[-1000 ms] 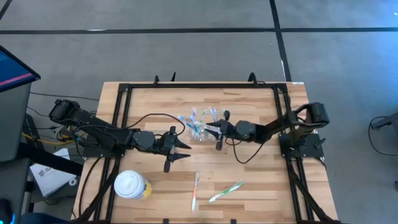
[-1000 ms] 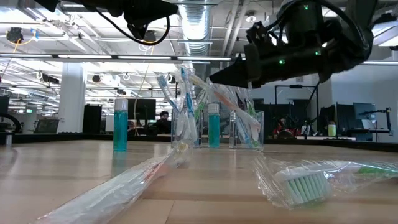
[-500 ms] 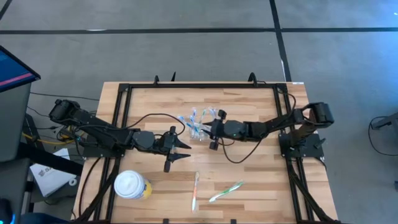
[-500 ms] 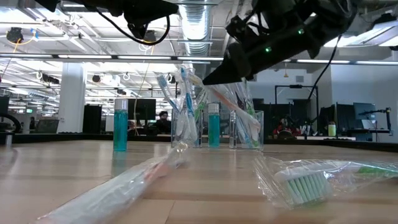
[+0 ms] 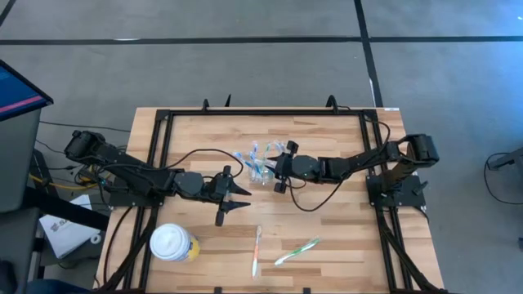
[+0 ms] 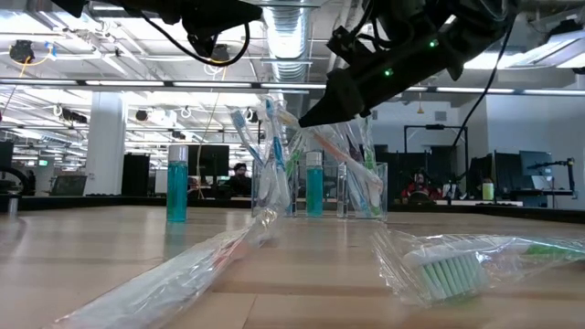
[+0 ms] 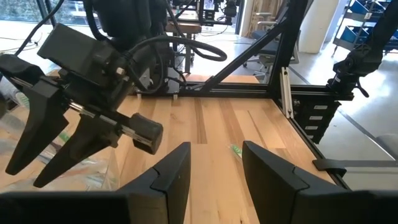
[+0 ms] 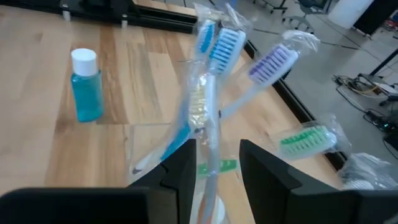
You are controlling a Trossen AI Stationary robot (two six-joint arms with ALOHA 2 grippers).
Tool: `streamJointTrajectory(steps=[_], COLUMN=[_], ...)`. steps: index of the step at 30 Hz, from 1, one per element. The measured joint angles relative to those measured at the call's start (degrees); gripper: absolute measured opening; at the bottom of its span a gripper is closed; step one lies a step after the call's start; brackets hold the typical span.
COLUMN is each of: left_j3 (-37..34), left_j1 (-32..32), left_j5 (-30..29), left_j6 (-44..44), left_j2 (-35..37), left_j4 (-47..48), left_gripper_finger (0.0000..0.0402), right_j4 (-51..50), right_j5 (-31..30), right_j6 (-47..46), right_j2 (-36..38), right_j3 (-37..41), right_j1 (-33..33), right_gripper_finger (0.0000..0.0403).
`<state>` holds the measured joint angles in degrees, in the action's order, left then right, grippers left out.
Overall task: Pick & Place toothbrushing station
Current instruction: Put the orange toothbrush into the transparent organizer
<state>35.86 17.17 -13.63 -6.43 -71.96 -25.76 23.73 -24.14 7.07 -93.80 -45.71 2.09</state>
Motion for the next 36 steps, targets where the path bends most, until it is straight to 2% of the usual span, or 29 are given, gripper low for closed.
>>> streamJointTrajectory(steps=[20,26,31,36], left_j3=[0.00,0.00,0.00,0.00], left_j1=[0.00,0.00,0.00,0.00], left_j5=[-0.02,-0.02,0.00,-0.02], left_j6=[-0.01,-0.01,-0.01,-0.01], left_j2=[0.00,0.00,0.02,0.02], left_j4=[0.00,0.00,0.00,0.00], left_gripper_finger=[0.0138,0.0138,0.0138,0.0138], right_j4=[-0.49,-1.47,-1.42,-1.39], right_j5=[0.52,3.62,3.44,3.15], right_j6=[-0.92,-1.35,-0.23,0.00], right_j2=[-0.33,-0.33,-0.33,-0.33], right_j3=[0.00,0.00,0.00,0.00], right_j1=[-0.76,-1.52,-1.42,-1.40], right_gripper_finger=[0.0108,0.0070,0.0013,0.0009])
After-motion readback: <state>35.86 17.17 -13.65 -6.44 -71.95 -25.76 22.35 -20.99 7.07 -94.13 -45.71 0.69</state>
